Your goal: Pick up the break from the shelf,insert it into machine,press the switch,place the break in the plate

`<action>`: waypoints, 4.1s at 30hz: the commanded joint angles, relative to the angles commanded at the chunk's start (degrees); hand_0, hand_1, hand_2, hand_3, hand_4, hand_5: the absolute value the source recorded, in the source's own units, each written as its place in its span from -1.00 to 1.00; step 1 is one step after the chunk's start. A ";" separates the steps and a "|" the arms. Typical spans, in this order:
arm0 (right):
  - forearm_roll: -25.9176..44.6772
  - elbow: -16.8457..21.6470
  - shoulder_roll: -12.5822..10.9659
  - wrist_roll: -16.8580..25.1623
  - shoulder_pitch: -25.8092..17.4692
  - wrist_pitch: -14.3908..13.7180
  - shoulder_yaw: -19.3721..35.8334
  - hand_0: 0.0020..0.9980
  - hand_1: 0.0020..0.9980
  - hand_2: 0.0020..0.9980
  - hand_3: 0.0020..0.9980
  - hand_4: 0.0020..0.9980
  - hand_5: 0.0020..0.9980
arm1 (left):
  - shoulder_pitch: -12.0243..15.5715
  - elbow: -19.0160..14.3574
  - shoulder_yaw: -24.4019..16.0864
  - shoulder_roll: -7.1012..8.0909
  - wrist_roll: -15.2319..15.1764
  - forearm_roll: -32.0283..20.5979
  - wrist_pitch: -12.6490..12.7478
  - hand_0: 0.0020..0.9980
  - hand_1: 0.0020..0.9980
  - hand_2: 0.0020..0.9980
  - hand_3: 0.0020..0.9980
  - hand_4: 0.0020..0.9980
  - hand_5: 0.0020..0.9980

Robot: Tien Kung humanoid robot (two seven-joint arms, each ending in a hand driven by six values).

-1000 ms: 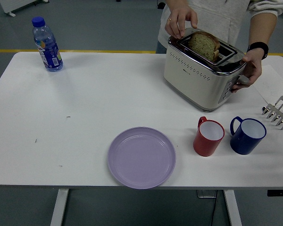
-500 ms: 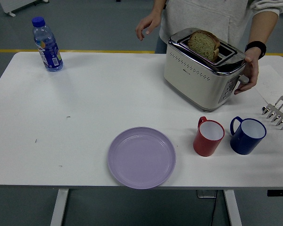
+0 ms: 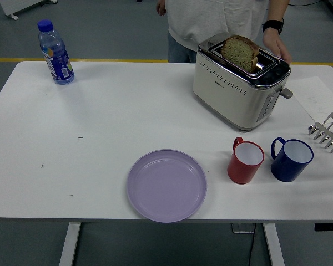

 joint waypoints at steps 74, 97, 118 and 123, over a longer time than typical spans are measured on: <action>-60.65 -54.46 27.15 -30.79 45.19 19.55 -39.12 0.37 0.31 0.35 0.55 0.70 -0.44 | -0.88 0.00 5.16 0.00 0.20 -3.64 1.07 0.22 -0.09 -0.15 0.12 -0.38 0.86; -62.57 -60.16 29.67 -32.07 46.27 16.92 -41.37 -0.51 -0.27 -0.09 0.25 0.59 -0.50 | -1.05 0.00 4.33 0.00 0.15 -2.15 1.58 0.22 -0.10 -0.16 0.12 -0.38 0.86; -68.14 -62.94 30.40 -31.00 47.02 15.07 -41.77 -0.57 -0.48 -0.29 -0.10 0.28 -1.00 | -1.24 0.00 3.51 0.00 0.12 -1.12 1.84 0.22 -0.11 -0.17 0.11 -0.38 0.85; -69.83 -61.94 30.04 -31.11 47.31 14.67 -41.37 -0.57 -0.48 -0.29 -0.10 0.28 -1.00 | -1.30 0.00 3.60 0.00 0.07 -1.34 1.98 0.22 -0.11 -0.17 0.11 -0.38 0.85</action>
